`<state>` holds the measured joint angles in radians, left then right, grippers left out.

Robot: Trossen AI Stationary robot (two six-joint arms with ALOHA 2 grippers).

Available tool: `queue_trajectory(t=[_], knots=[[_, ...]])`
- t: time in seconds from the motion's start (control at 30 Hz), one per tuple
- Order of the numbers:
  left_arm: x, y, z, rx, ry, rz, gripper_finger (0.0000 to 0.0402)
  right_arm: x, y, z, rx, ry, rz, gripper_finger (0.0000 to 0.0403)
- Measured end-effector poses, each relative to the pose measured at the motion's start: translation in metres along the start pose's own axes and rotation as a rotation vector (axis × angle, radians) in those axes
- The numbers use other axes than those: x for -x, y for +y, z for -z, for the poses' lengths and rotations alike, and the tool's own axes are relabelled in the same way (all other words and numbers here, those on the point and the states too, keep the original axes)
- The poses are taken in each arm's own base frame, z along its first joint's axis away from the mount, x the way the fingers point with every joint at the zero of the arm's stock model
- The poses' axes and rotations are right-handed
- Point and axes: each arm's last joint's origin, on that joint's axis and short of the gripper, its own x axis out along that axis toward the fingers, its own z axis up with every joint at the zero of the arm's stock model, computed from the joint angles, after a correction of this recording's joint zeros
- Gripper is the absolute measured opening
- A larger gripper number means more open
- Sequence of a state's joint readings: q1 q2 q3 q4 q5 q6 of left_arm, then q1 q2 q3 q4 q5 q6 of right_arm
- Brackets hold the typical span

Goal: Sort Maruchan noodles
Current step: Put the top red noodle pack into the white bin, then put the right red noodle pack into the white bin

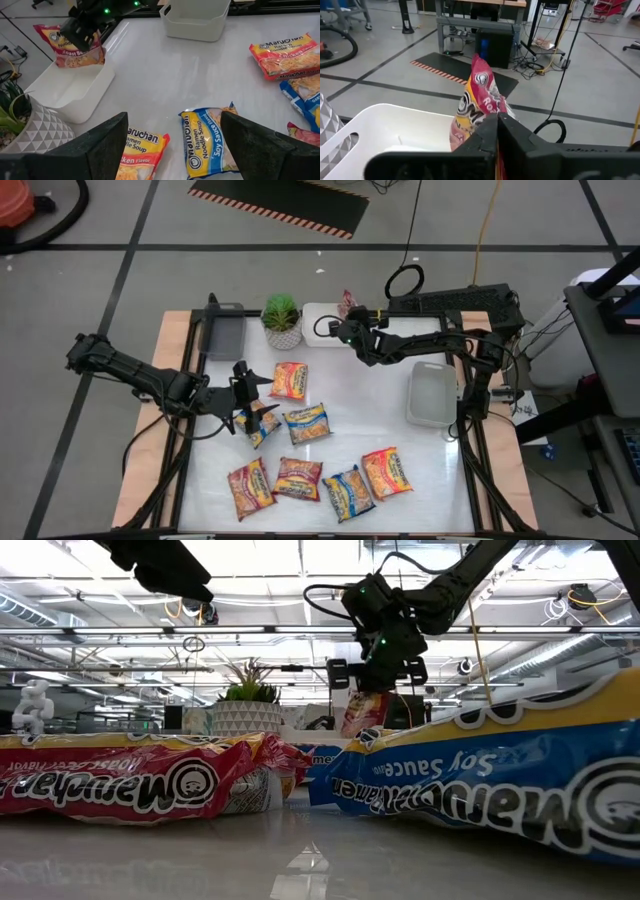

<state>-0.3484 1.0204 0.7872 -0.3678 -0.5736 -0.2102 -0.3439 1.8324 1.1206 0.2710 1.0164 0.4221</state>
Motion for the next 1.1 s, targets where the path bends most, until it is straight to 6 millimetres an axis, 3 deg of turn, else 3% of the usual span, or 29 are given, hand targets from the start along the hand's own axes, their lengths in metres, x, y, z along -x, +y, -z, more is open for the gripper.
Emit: queue_trajectory(t=[0.37,0.53,0.77,0.93,1.1], knots=[[0.000,0.000,0.000,-0.007,0.002,-0.001,0.0321,0.005,0.003,-0.002,-0.006,0.003,-0.040,0.0127],[0.000,0.000,0.002,-0.010,0.017,-0.004,0.0321,0.025,0.005,-0.021,0.036,-0.011,-0.163,0.0154],[0.000,0.002,0.007,-0.005,0.065,-0.015,0.0321,0.060,-0.002,-0.048,0.138,-0.004,-0.350,0.0157],[0.000,0.002,0.011,0.002,0.104,-0.003,0.0321,0.082,-0.005,-0.040,0.234,0.113,-0.474,0.0157],[0.002,0.002,0.019,-0.026,0.196,0.040,0.0321,0.095,-0.004,-0.012,0.339,0.171,-0.676,0.0157]])
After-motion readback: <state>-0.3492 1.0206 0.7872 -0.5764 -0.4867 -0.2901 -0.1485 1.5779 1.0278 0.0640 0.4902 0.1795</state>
